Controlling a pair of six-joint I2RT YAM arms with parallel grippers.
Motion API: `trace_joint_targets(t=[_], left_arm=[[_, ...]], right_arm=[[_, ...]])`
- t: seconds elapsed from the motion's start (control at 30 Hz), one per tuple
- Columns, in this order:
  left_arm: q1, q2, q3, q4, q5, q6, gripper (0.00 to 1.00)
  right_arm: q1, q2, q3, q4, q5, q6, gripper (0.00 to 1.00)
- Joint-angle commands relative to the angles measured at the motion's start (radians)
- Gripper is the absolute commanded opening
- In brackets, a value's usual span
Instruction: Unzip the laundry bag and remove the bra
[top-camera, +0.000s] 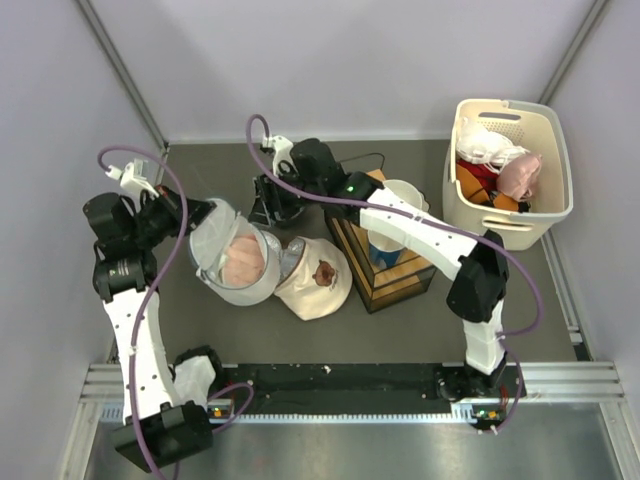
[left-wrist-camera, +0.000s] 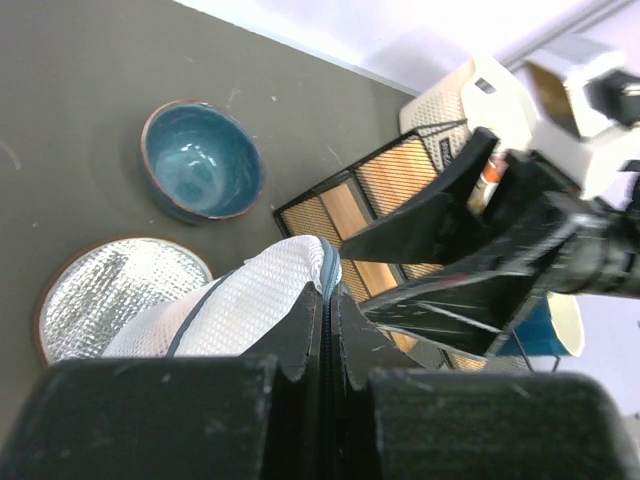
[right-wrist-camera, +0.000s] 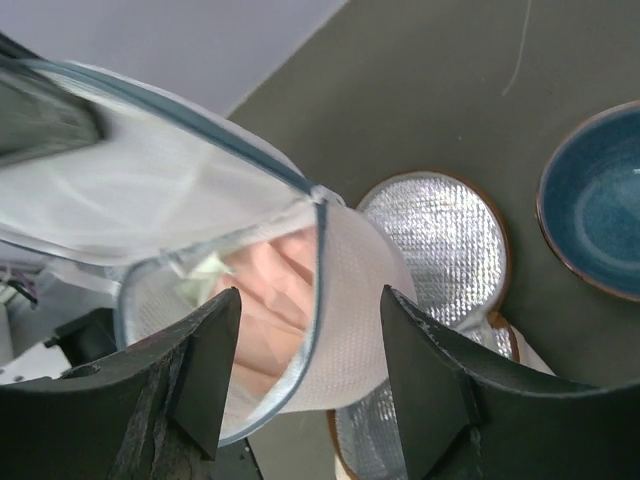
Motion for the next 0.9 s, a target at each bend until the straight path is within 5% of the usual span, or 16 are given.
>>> trace_joint_targets(t=[0.0,0.5,0.87], left_arm=[[0.006,-0.046,-0.032,0.036,-0.139,-0.024,0.0],[0.005,-0.046,-0.029,0.04,-0.172,-0.035,0.0],[0.006,-0.049,-0.116,0.118,-0.151,-0.104,0.0]], right_arm=[[0.023,-0.067,0.07,0.024,-0.028,0.031,0.58],[0.115,0.099,0.013,0.139,-0.115,0.091,0.46],[0.115,0.276,0.021,0.153,0.099,0.045,0.62]])
